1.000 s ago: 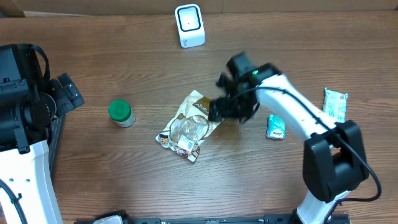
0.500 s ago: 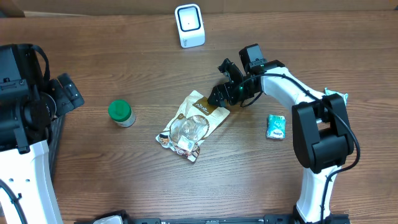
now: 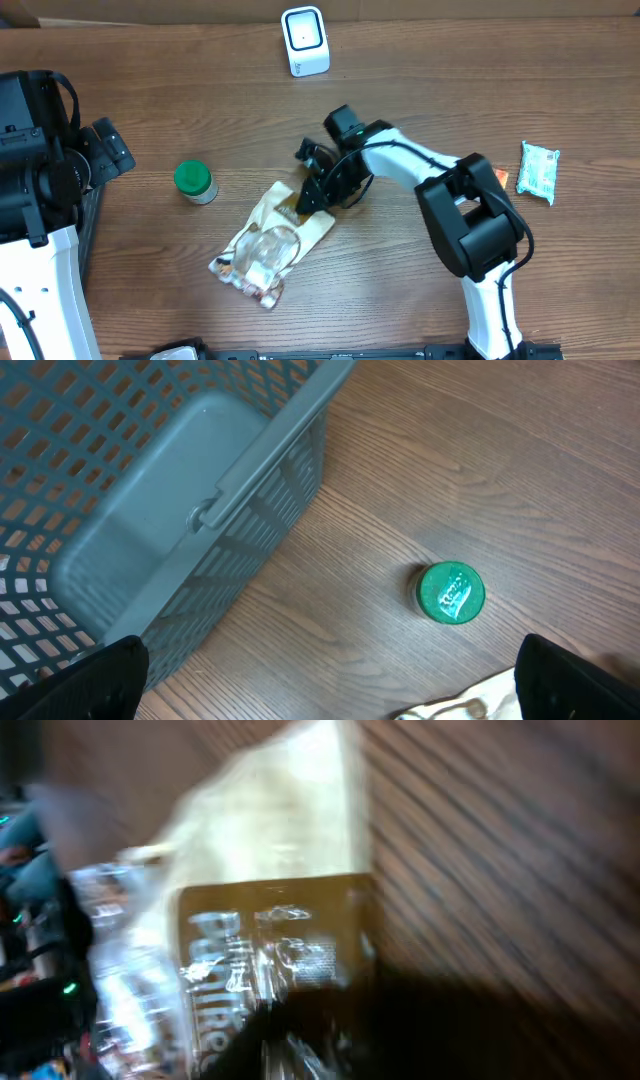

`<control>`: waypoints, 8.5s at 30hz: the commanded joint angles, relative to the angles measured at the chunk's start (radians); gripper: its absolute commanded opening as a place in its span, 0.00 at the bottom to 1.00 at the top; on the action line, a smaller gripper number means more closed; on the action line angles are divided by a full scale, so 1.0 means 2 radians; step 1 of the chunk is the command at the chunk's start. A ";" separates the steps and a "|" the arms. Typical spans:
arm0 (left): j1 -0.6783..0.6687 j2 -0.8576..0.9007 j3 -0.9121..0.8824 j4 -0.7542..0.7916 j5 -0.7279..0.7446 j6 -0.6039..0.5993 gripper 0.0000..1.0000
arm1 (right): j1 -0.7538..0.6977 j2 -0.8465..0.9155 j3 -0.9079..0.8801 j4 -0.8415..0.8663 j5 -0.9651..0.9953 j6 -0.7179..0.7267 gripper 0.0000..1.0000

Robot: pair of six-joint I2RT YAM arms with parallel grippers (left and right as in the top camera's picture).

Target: Scan the item barcode

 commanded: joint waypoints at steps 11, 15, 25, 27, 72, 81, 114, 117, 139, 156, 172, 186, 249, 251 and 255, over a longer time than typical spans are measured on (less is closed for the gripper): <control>0.003 -0.004 0.004 -0.001 -0.003 -0.009 1.00 | -0.091 -0.068 -0.009 -0.003 0.029 0.135 0.04; 0.003 -0.004 0.004 -0.001 -0.003 -0.009 1.00 | -0.167 -0.112 -0.009 -0.019 0.085 0.224 0.04; 0.003 -0.004 0.004 -0.001 -0.003 -0.009 1.00 | -0.103 -0.111 -0.134 0.095 0.110 0.317 0.04; 0.003 -0.004 0.004 -0.001 -0.003 -0.009 1.00 | -0.092 -0.111 -0.154 0.133 0.110 0.351 0.04; 0.003 -0.004 0.004 -0.001 -0.003 -0.009 1.00 | -0.053 -0.169 -0.207 0.248 0.049 0.228 0.04; 0.003 -0.004 0.004 -0.001 -0.003 -0.009 1.00 | -0.190 -0.215 -0.207 0.153 0.094 0.234 0.04; 0.003 -0.004 0.004 -0.001 -0.003 -0.009 1.00 | -0.254 -0.045 -0.042 -0.081 0.027 -0.125 0.86; 0.003 -0.004 0.004 -0.001 -0.003 -0.009 1.00 | -0.242 -0.041 -0.055 -0.079 0.007 -0.124 0.86; 0.003 -0.004 0.004 -0.001 -0.003 -0.009 1.00 | -0.185 0.028 -0.063 0.091 -0.043 0.160 0.04; 0.003 -0.004 0.004 -0.001 -0.003 -0.009 1.00 | -0.125 -0.026 -0.064 0.078 0.050 0.205 0.04; 0.003 -0.004 0.004 -0.001 -0.003 -0.009 0.99 | -0.053 -0.026 -0.064 0.175 0.142 0.417 0.04; 0.003 -0.004 0.004 -0.001 -0.003 -0.009 1.00 | 0.007 -0.026 -0.064 0.238 0.116 0.393 0.49; 0.003 -0.004 0.004 -0.001 -0.003 -0.009 1.00 | 0.019 0.044 -0.063 0.469 -0.047 0.443 0.50; 0.003 -0.004 0.004 -0.001 -0.003 -0.009 0.99 | 0.027 0.044 -0.063 0.470 -0.034 0.436 0.50; 0.003 -0.004 0.004 -0.001 -0.003 -0.009 1.00 | 0.042 0.044 -0.063 0.494 -0.029 0.420 0.50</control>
